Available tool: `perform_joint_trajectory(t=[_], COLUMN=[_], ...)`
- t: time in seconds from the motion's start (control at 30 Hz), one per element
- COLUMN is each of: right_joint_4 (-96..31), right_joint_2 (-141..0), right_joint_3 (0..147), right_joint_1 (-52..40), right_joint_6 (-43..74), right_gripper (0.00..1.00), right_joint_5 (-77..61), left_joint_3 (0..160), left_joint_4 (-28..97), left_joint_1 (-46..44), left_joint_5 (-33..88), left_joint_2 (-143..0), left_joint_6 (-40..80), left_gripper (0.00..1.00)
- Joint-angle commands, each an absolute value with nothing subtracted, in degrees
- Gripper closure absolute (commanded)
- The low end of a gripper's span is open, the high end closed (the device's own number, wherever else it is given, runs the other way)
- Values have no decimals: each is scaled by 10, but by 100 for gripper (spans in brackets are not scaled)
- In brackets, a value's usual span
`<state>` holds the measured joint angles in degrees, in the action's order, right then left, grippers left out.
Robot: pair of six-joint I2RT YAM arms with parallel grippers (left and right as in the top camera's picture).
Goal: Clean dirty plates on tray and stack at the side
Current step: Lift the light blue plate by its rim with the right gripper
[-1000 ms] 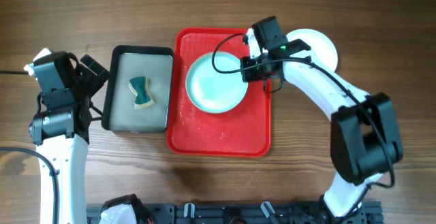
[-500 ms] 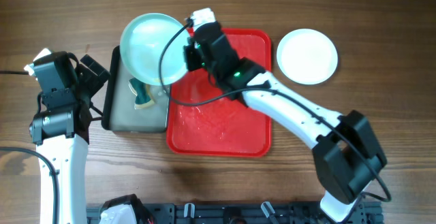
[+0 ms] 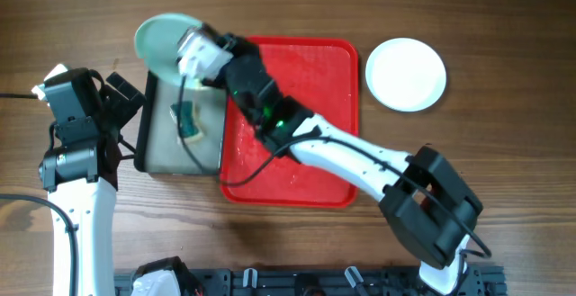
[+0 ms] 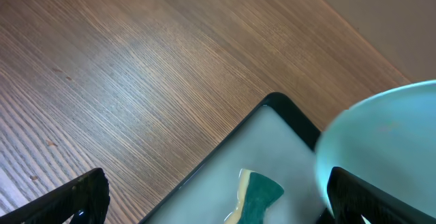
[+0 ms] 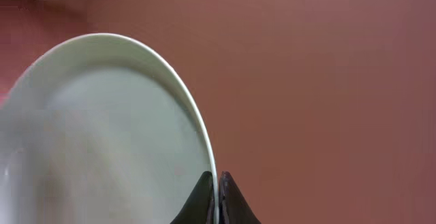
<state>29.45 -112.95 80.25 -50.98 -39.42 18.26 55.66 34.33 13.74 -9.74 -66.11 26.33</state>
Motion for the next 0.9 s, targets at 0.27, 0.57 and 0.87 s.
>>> perform_joint_trajectory(t=[0.27, 0.57, 0.87], right_joint_4=[294, 220, 115], right_joint_2=[-1131, -1131, -1130], right_joint_3=[813, 813, 813], right_joint_1=[-530, -502, -380], right_joint_6=[-537, -203, 151], right_gripper=[96, 96, 96], right_joint_5=[184, 184, -211], left_joint_3=[560, 560, 560], left_joint_4=[341, 341, 341], left_joint_1=[140, 140, 140], left_joint_5=[-99, -98, -98], left_joint_2=[-662, -662, -662], left_joint_6=[271, 271, 271], left_gripper=[0, 0, 0])
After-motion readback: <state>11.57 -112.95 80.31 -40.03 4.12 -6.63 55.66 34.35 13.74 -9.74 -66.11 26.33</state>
